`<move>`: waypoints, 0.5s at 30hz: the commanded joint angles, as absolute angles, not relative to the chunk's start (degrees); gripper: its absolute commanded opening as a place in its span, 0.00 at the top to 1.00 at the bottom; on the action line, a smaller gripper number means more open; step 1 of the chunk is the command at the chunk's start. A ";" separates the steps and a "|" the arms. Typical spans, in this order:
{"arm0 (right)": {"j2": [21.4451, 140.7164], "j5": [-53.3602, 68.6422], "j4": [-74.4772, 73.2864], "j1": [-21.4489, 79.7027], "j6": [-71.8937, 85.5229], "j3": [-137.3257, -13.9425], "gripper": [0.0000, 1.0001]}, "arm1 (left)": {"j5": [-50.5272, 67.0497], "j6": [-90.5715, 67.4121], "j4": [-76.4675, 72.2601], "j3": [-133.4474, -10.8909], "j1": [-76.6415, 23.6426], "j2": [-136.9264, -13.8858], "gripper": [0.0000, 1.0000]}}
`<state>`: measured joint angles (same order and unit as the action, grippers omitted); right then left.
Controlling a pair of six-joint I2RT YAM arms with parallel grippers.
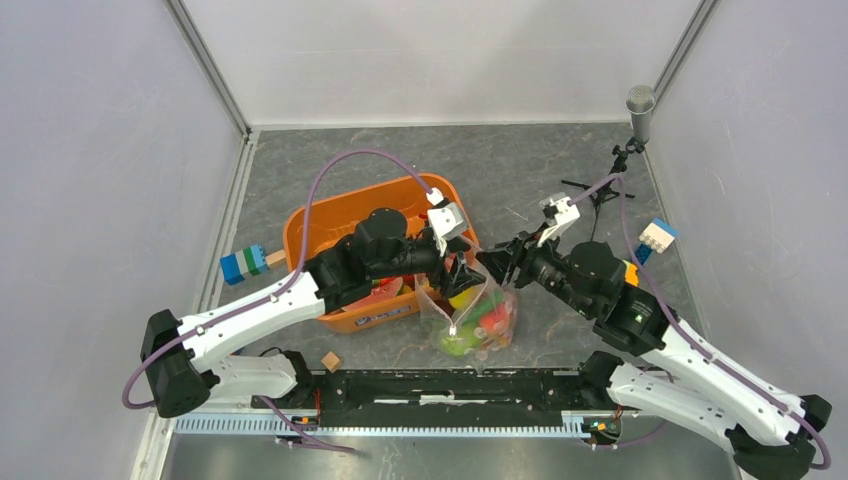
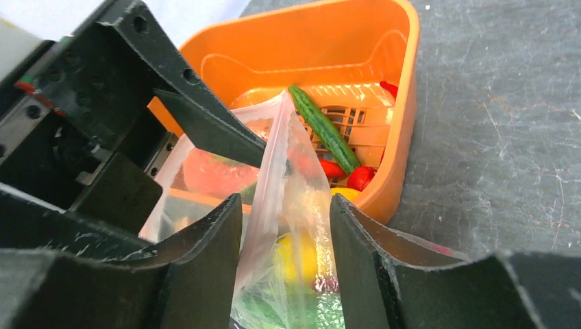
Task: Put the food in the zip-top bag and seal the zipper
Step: Adjust the zipper food storage bag at the center of the board.
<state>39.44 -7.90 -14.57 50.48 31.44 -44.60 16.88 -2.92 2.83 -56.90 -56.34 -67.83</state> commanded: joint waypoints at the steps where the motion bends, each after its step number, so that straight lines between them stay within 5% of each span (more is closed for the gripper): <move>1: 42.30 -7.11 -16.11 50.45 31.97 -47.55 0.46 | 19.81 -0.09 2.92 -55.96 -56.25 -65.93 0.22; 8: 44.26 -4.55 -18.65 50.44 30.53 -49.46 0.54 | 20.04 -0.09 3.46 -55.63 -56.25 -66.11 0.25; 12: 44.23 -5.98 -19.76 50.49 29.83 -49.45 0.84 | 18.90 1.84 4.71 -55.96 -56.25 -65.04 0.25; 15: 43.40 -6.75 -19.20 50.44 29.49 -48.84 0.98 | 16.47 2.11 6.03 -56.69 -56.25 -62.83 0.13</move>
